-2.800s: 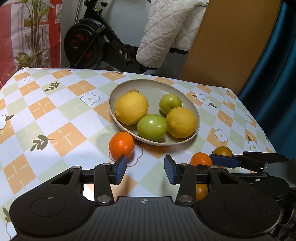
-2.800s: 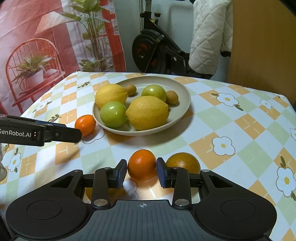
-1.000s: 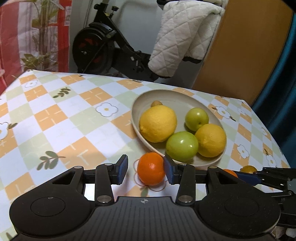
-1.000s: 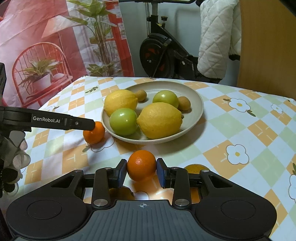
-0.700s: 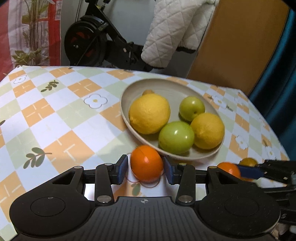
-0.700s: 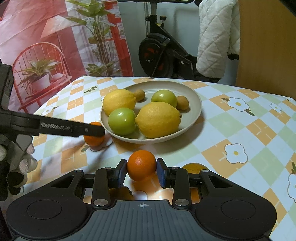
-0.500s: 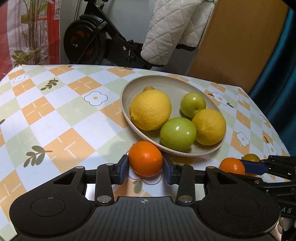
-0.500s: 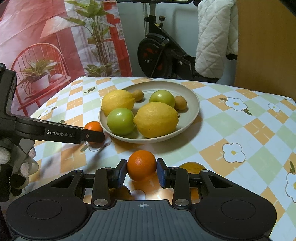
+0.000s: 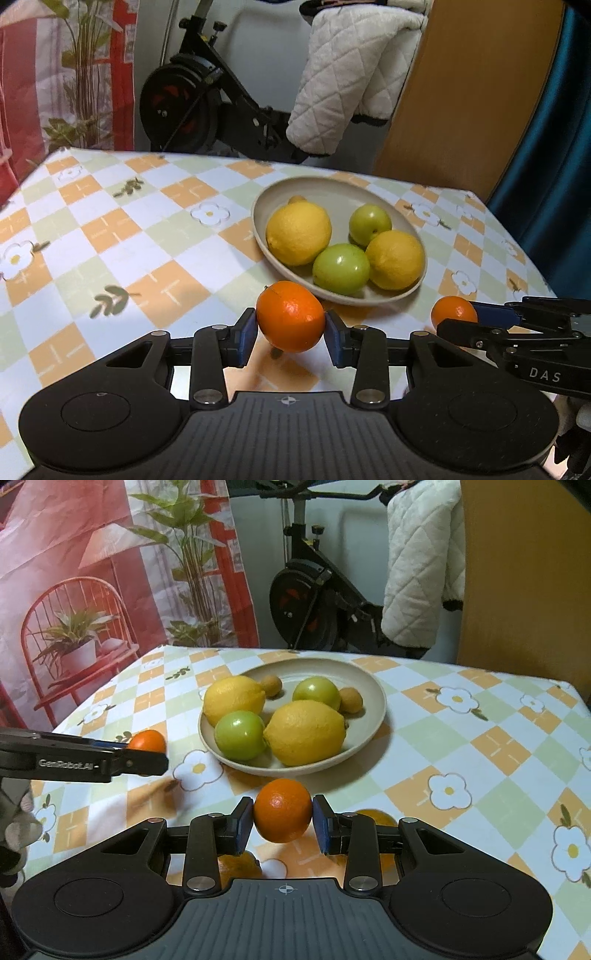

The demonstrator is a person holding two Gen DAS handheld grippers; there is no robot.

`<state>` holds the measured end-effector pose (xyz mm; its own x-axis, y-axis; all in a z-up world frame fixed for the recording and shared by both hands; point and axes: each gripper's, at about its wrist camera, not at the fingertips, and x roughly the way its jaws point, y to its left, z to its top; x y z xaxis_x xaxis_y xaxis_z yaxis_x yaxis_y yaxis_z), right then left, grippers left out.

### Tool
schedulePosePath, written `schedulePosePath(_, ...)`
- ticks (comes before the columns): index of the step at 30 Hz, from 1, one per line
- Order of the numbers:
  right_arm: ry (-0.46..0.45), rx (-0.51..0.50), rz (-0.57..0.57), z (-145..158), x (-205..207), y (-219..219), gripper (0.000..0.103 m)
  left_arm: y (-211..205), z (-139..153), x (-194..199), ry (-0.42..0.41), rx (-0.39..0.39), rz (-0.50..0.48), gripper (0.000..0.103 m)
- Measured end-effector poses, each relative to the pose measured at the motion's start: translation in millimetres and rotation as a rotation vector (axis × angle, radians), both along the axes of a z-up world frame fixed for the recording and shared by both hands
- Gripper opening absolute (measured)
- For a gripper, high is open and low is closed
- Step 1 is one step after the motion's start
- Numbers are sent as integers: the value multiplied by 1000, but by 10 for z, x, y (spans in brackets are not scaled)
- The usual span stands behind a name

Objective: Organize fruits
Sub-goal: 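Lift both held tangerines and carry them over the plate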

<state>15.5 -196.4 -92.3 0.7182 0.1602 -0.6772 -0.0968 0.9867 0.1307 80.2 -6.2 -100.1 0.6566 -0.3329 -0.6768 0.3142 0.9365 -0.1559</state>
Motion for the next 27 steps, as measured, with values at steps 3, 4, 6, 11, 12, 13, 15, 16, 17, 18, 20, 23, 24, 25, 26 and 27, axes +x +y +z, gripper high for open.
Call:
schedulePosePath(3,-29,-17,4,115,-23,13,32,21,124,-10,-26,0,10,41)
schedulePosePath(4,-38,-22,5,153,-23,17,32,30,171,-18,-37,-3,13,41)
schedulePosePath(6,-60,-32,6,247,-38,11,32,32,265,-51,-69,6,23,41)
schedulePosePath(11,-113,-56,2,491,-48,-39,32,22,513,-113,-137,14,42,41)
schedulePosePath(12,-127,-59,1,547,-48,-53,32,30,555,-114,-145,8,46,41)
schedulePosePath(13,-137,-63,0,597,-43,-66,32,29,596,-112,-152,2,50,41)
schedulePosePath(15,-158,-76,2,692,-25,-92,32,28,681,-104,-166,-8,54,41)
schedulePosePath(16,-166,-82,4,733,-11,-102,32,25,717,-94,-173,-10,54,41)
schedulePosePath(17,-173,-86,5,771,3,-114,32,11,748,-89,-181,-9,54,41)
schedulePosePath(18,-179,-89,6,807,23,-127,32,-5,777,-85,-189,-8,52,41)
schedulePosePath(20,-188,-93,10,863,65,-137,32,-45,819,-57,-202,-3,44,41)
schedulePosePath(23,-199,-105,20,926,150,-149,32,-109,873,5,-216,6,27,41)
schedulePosePath(24,-200,-111,23,941,184,-155,32,-128,885,39,-217,8,22,41)
schedulePosePath(25,-201,-114,25,954,206,-153,32,-157,893,81,-217,11,17,41)
schedulePosePath(26,-202,-116,28,968,249,-161,32,-171,890,117,-216,13,12,41)
schedulePosePath(27,-200,-116,30,978,297,-170,32,-195,888,160,-214,14,7,41)
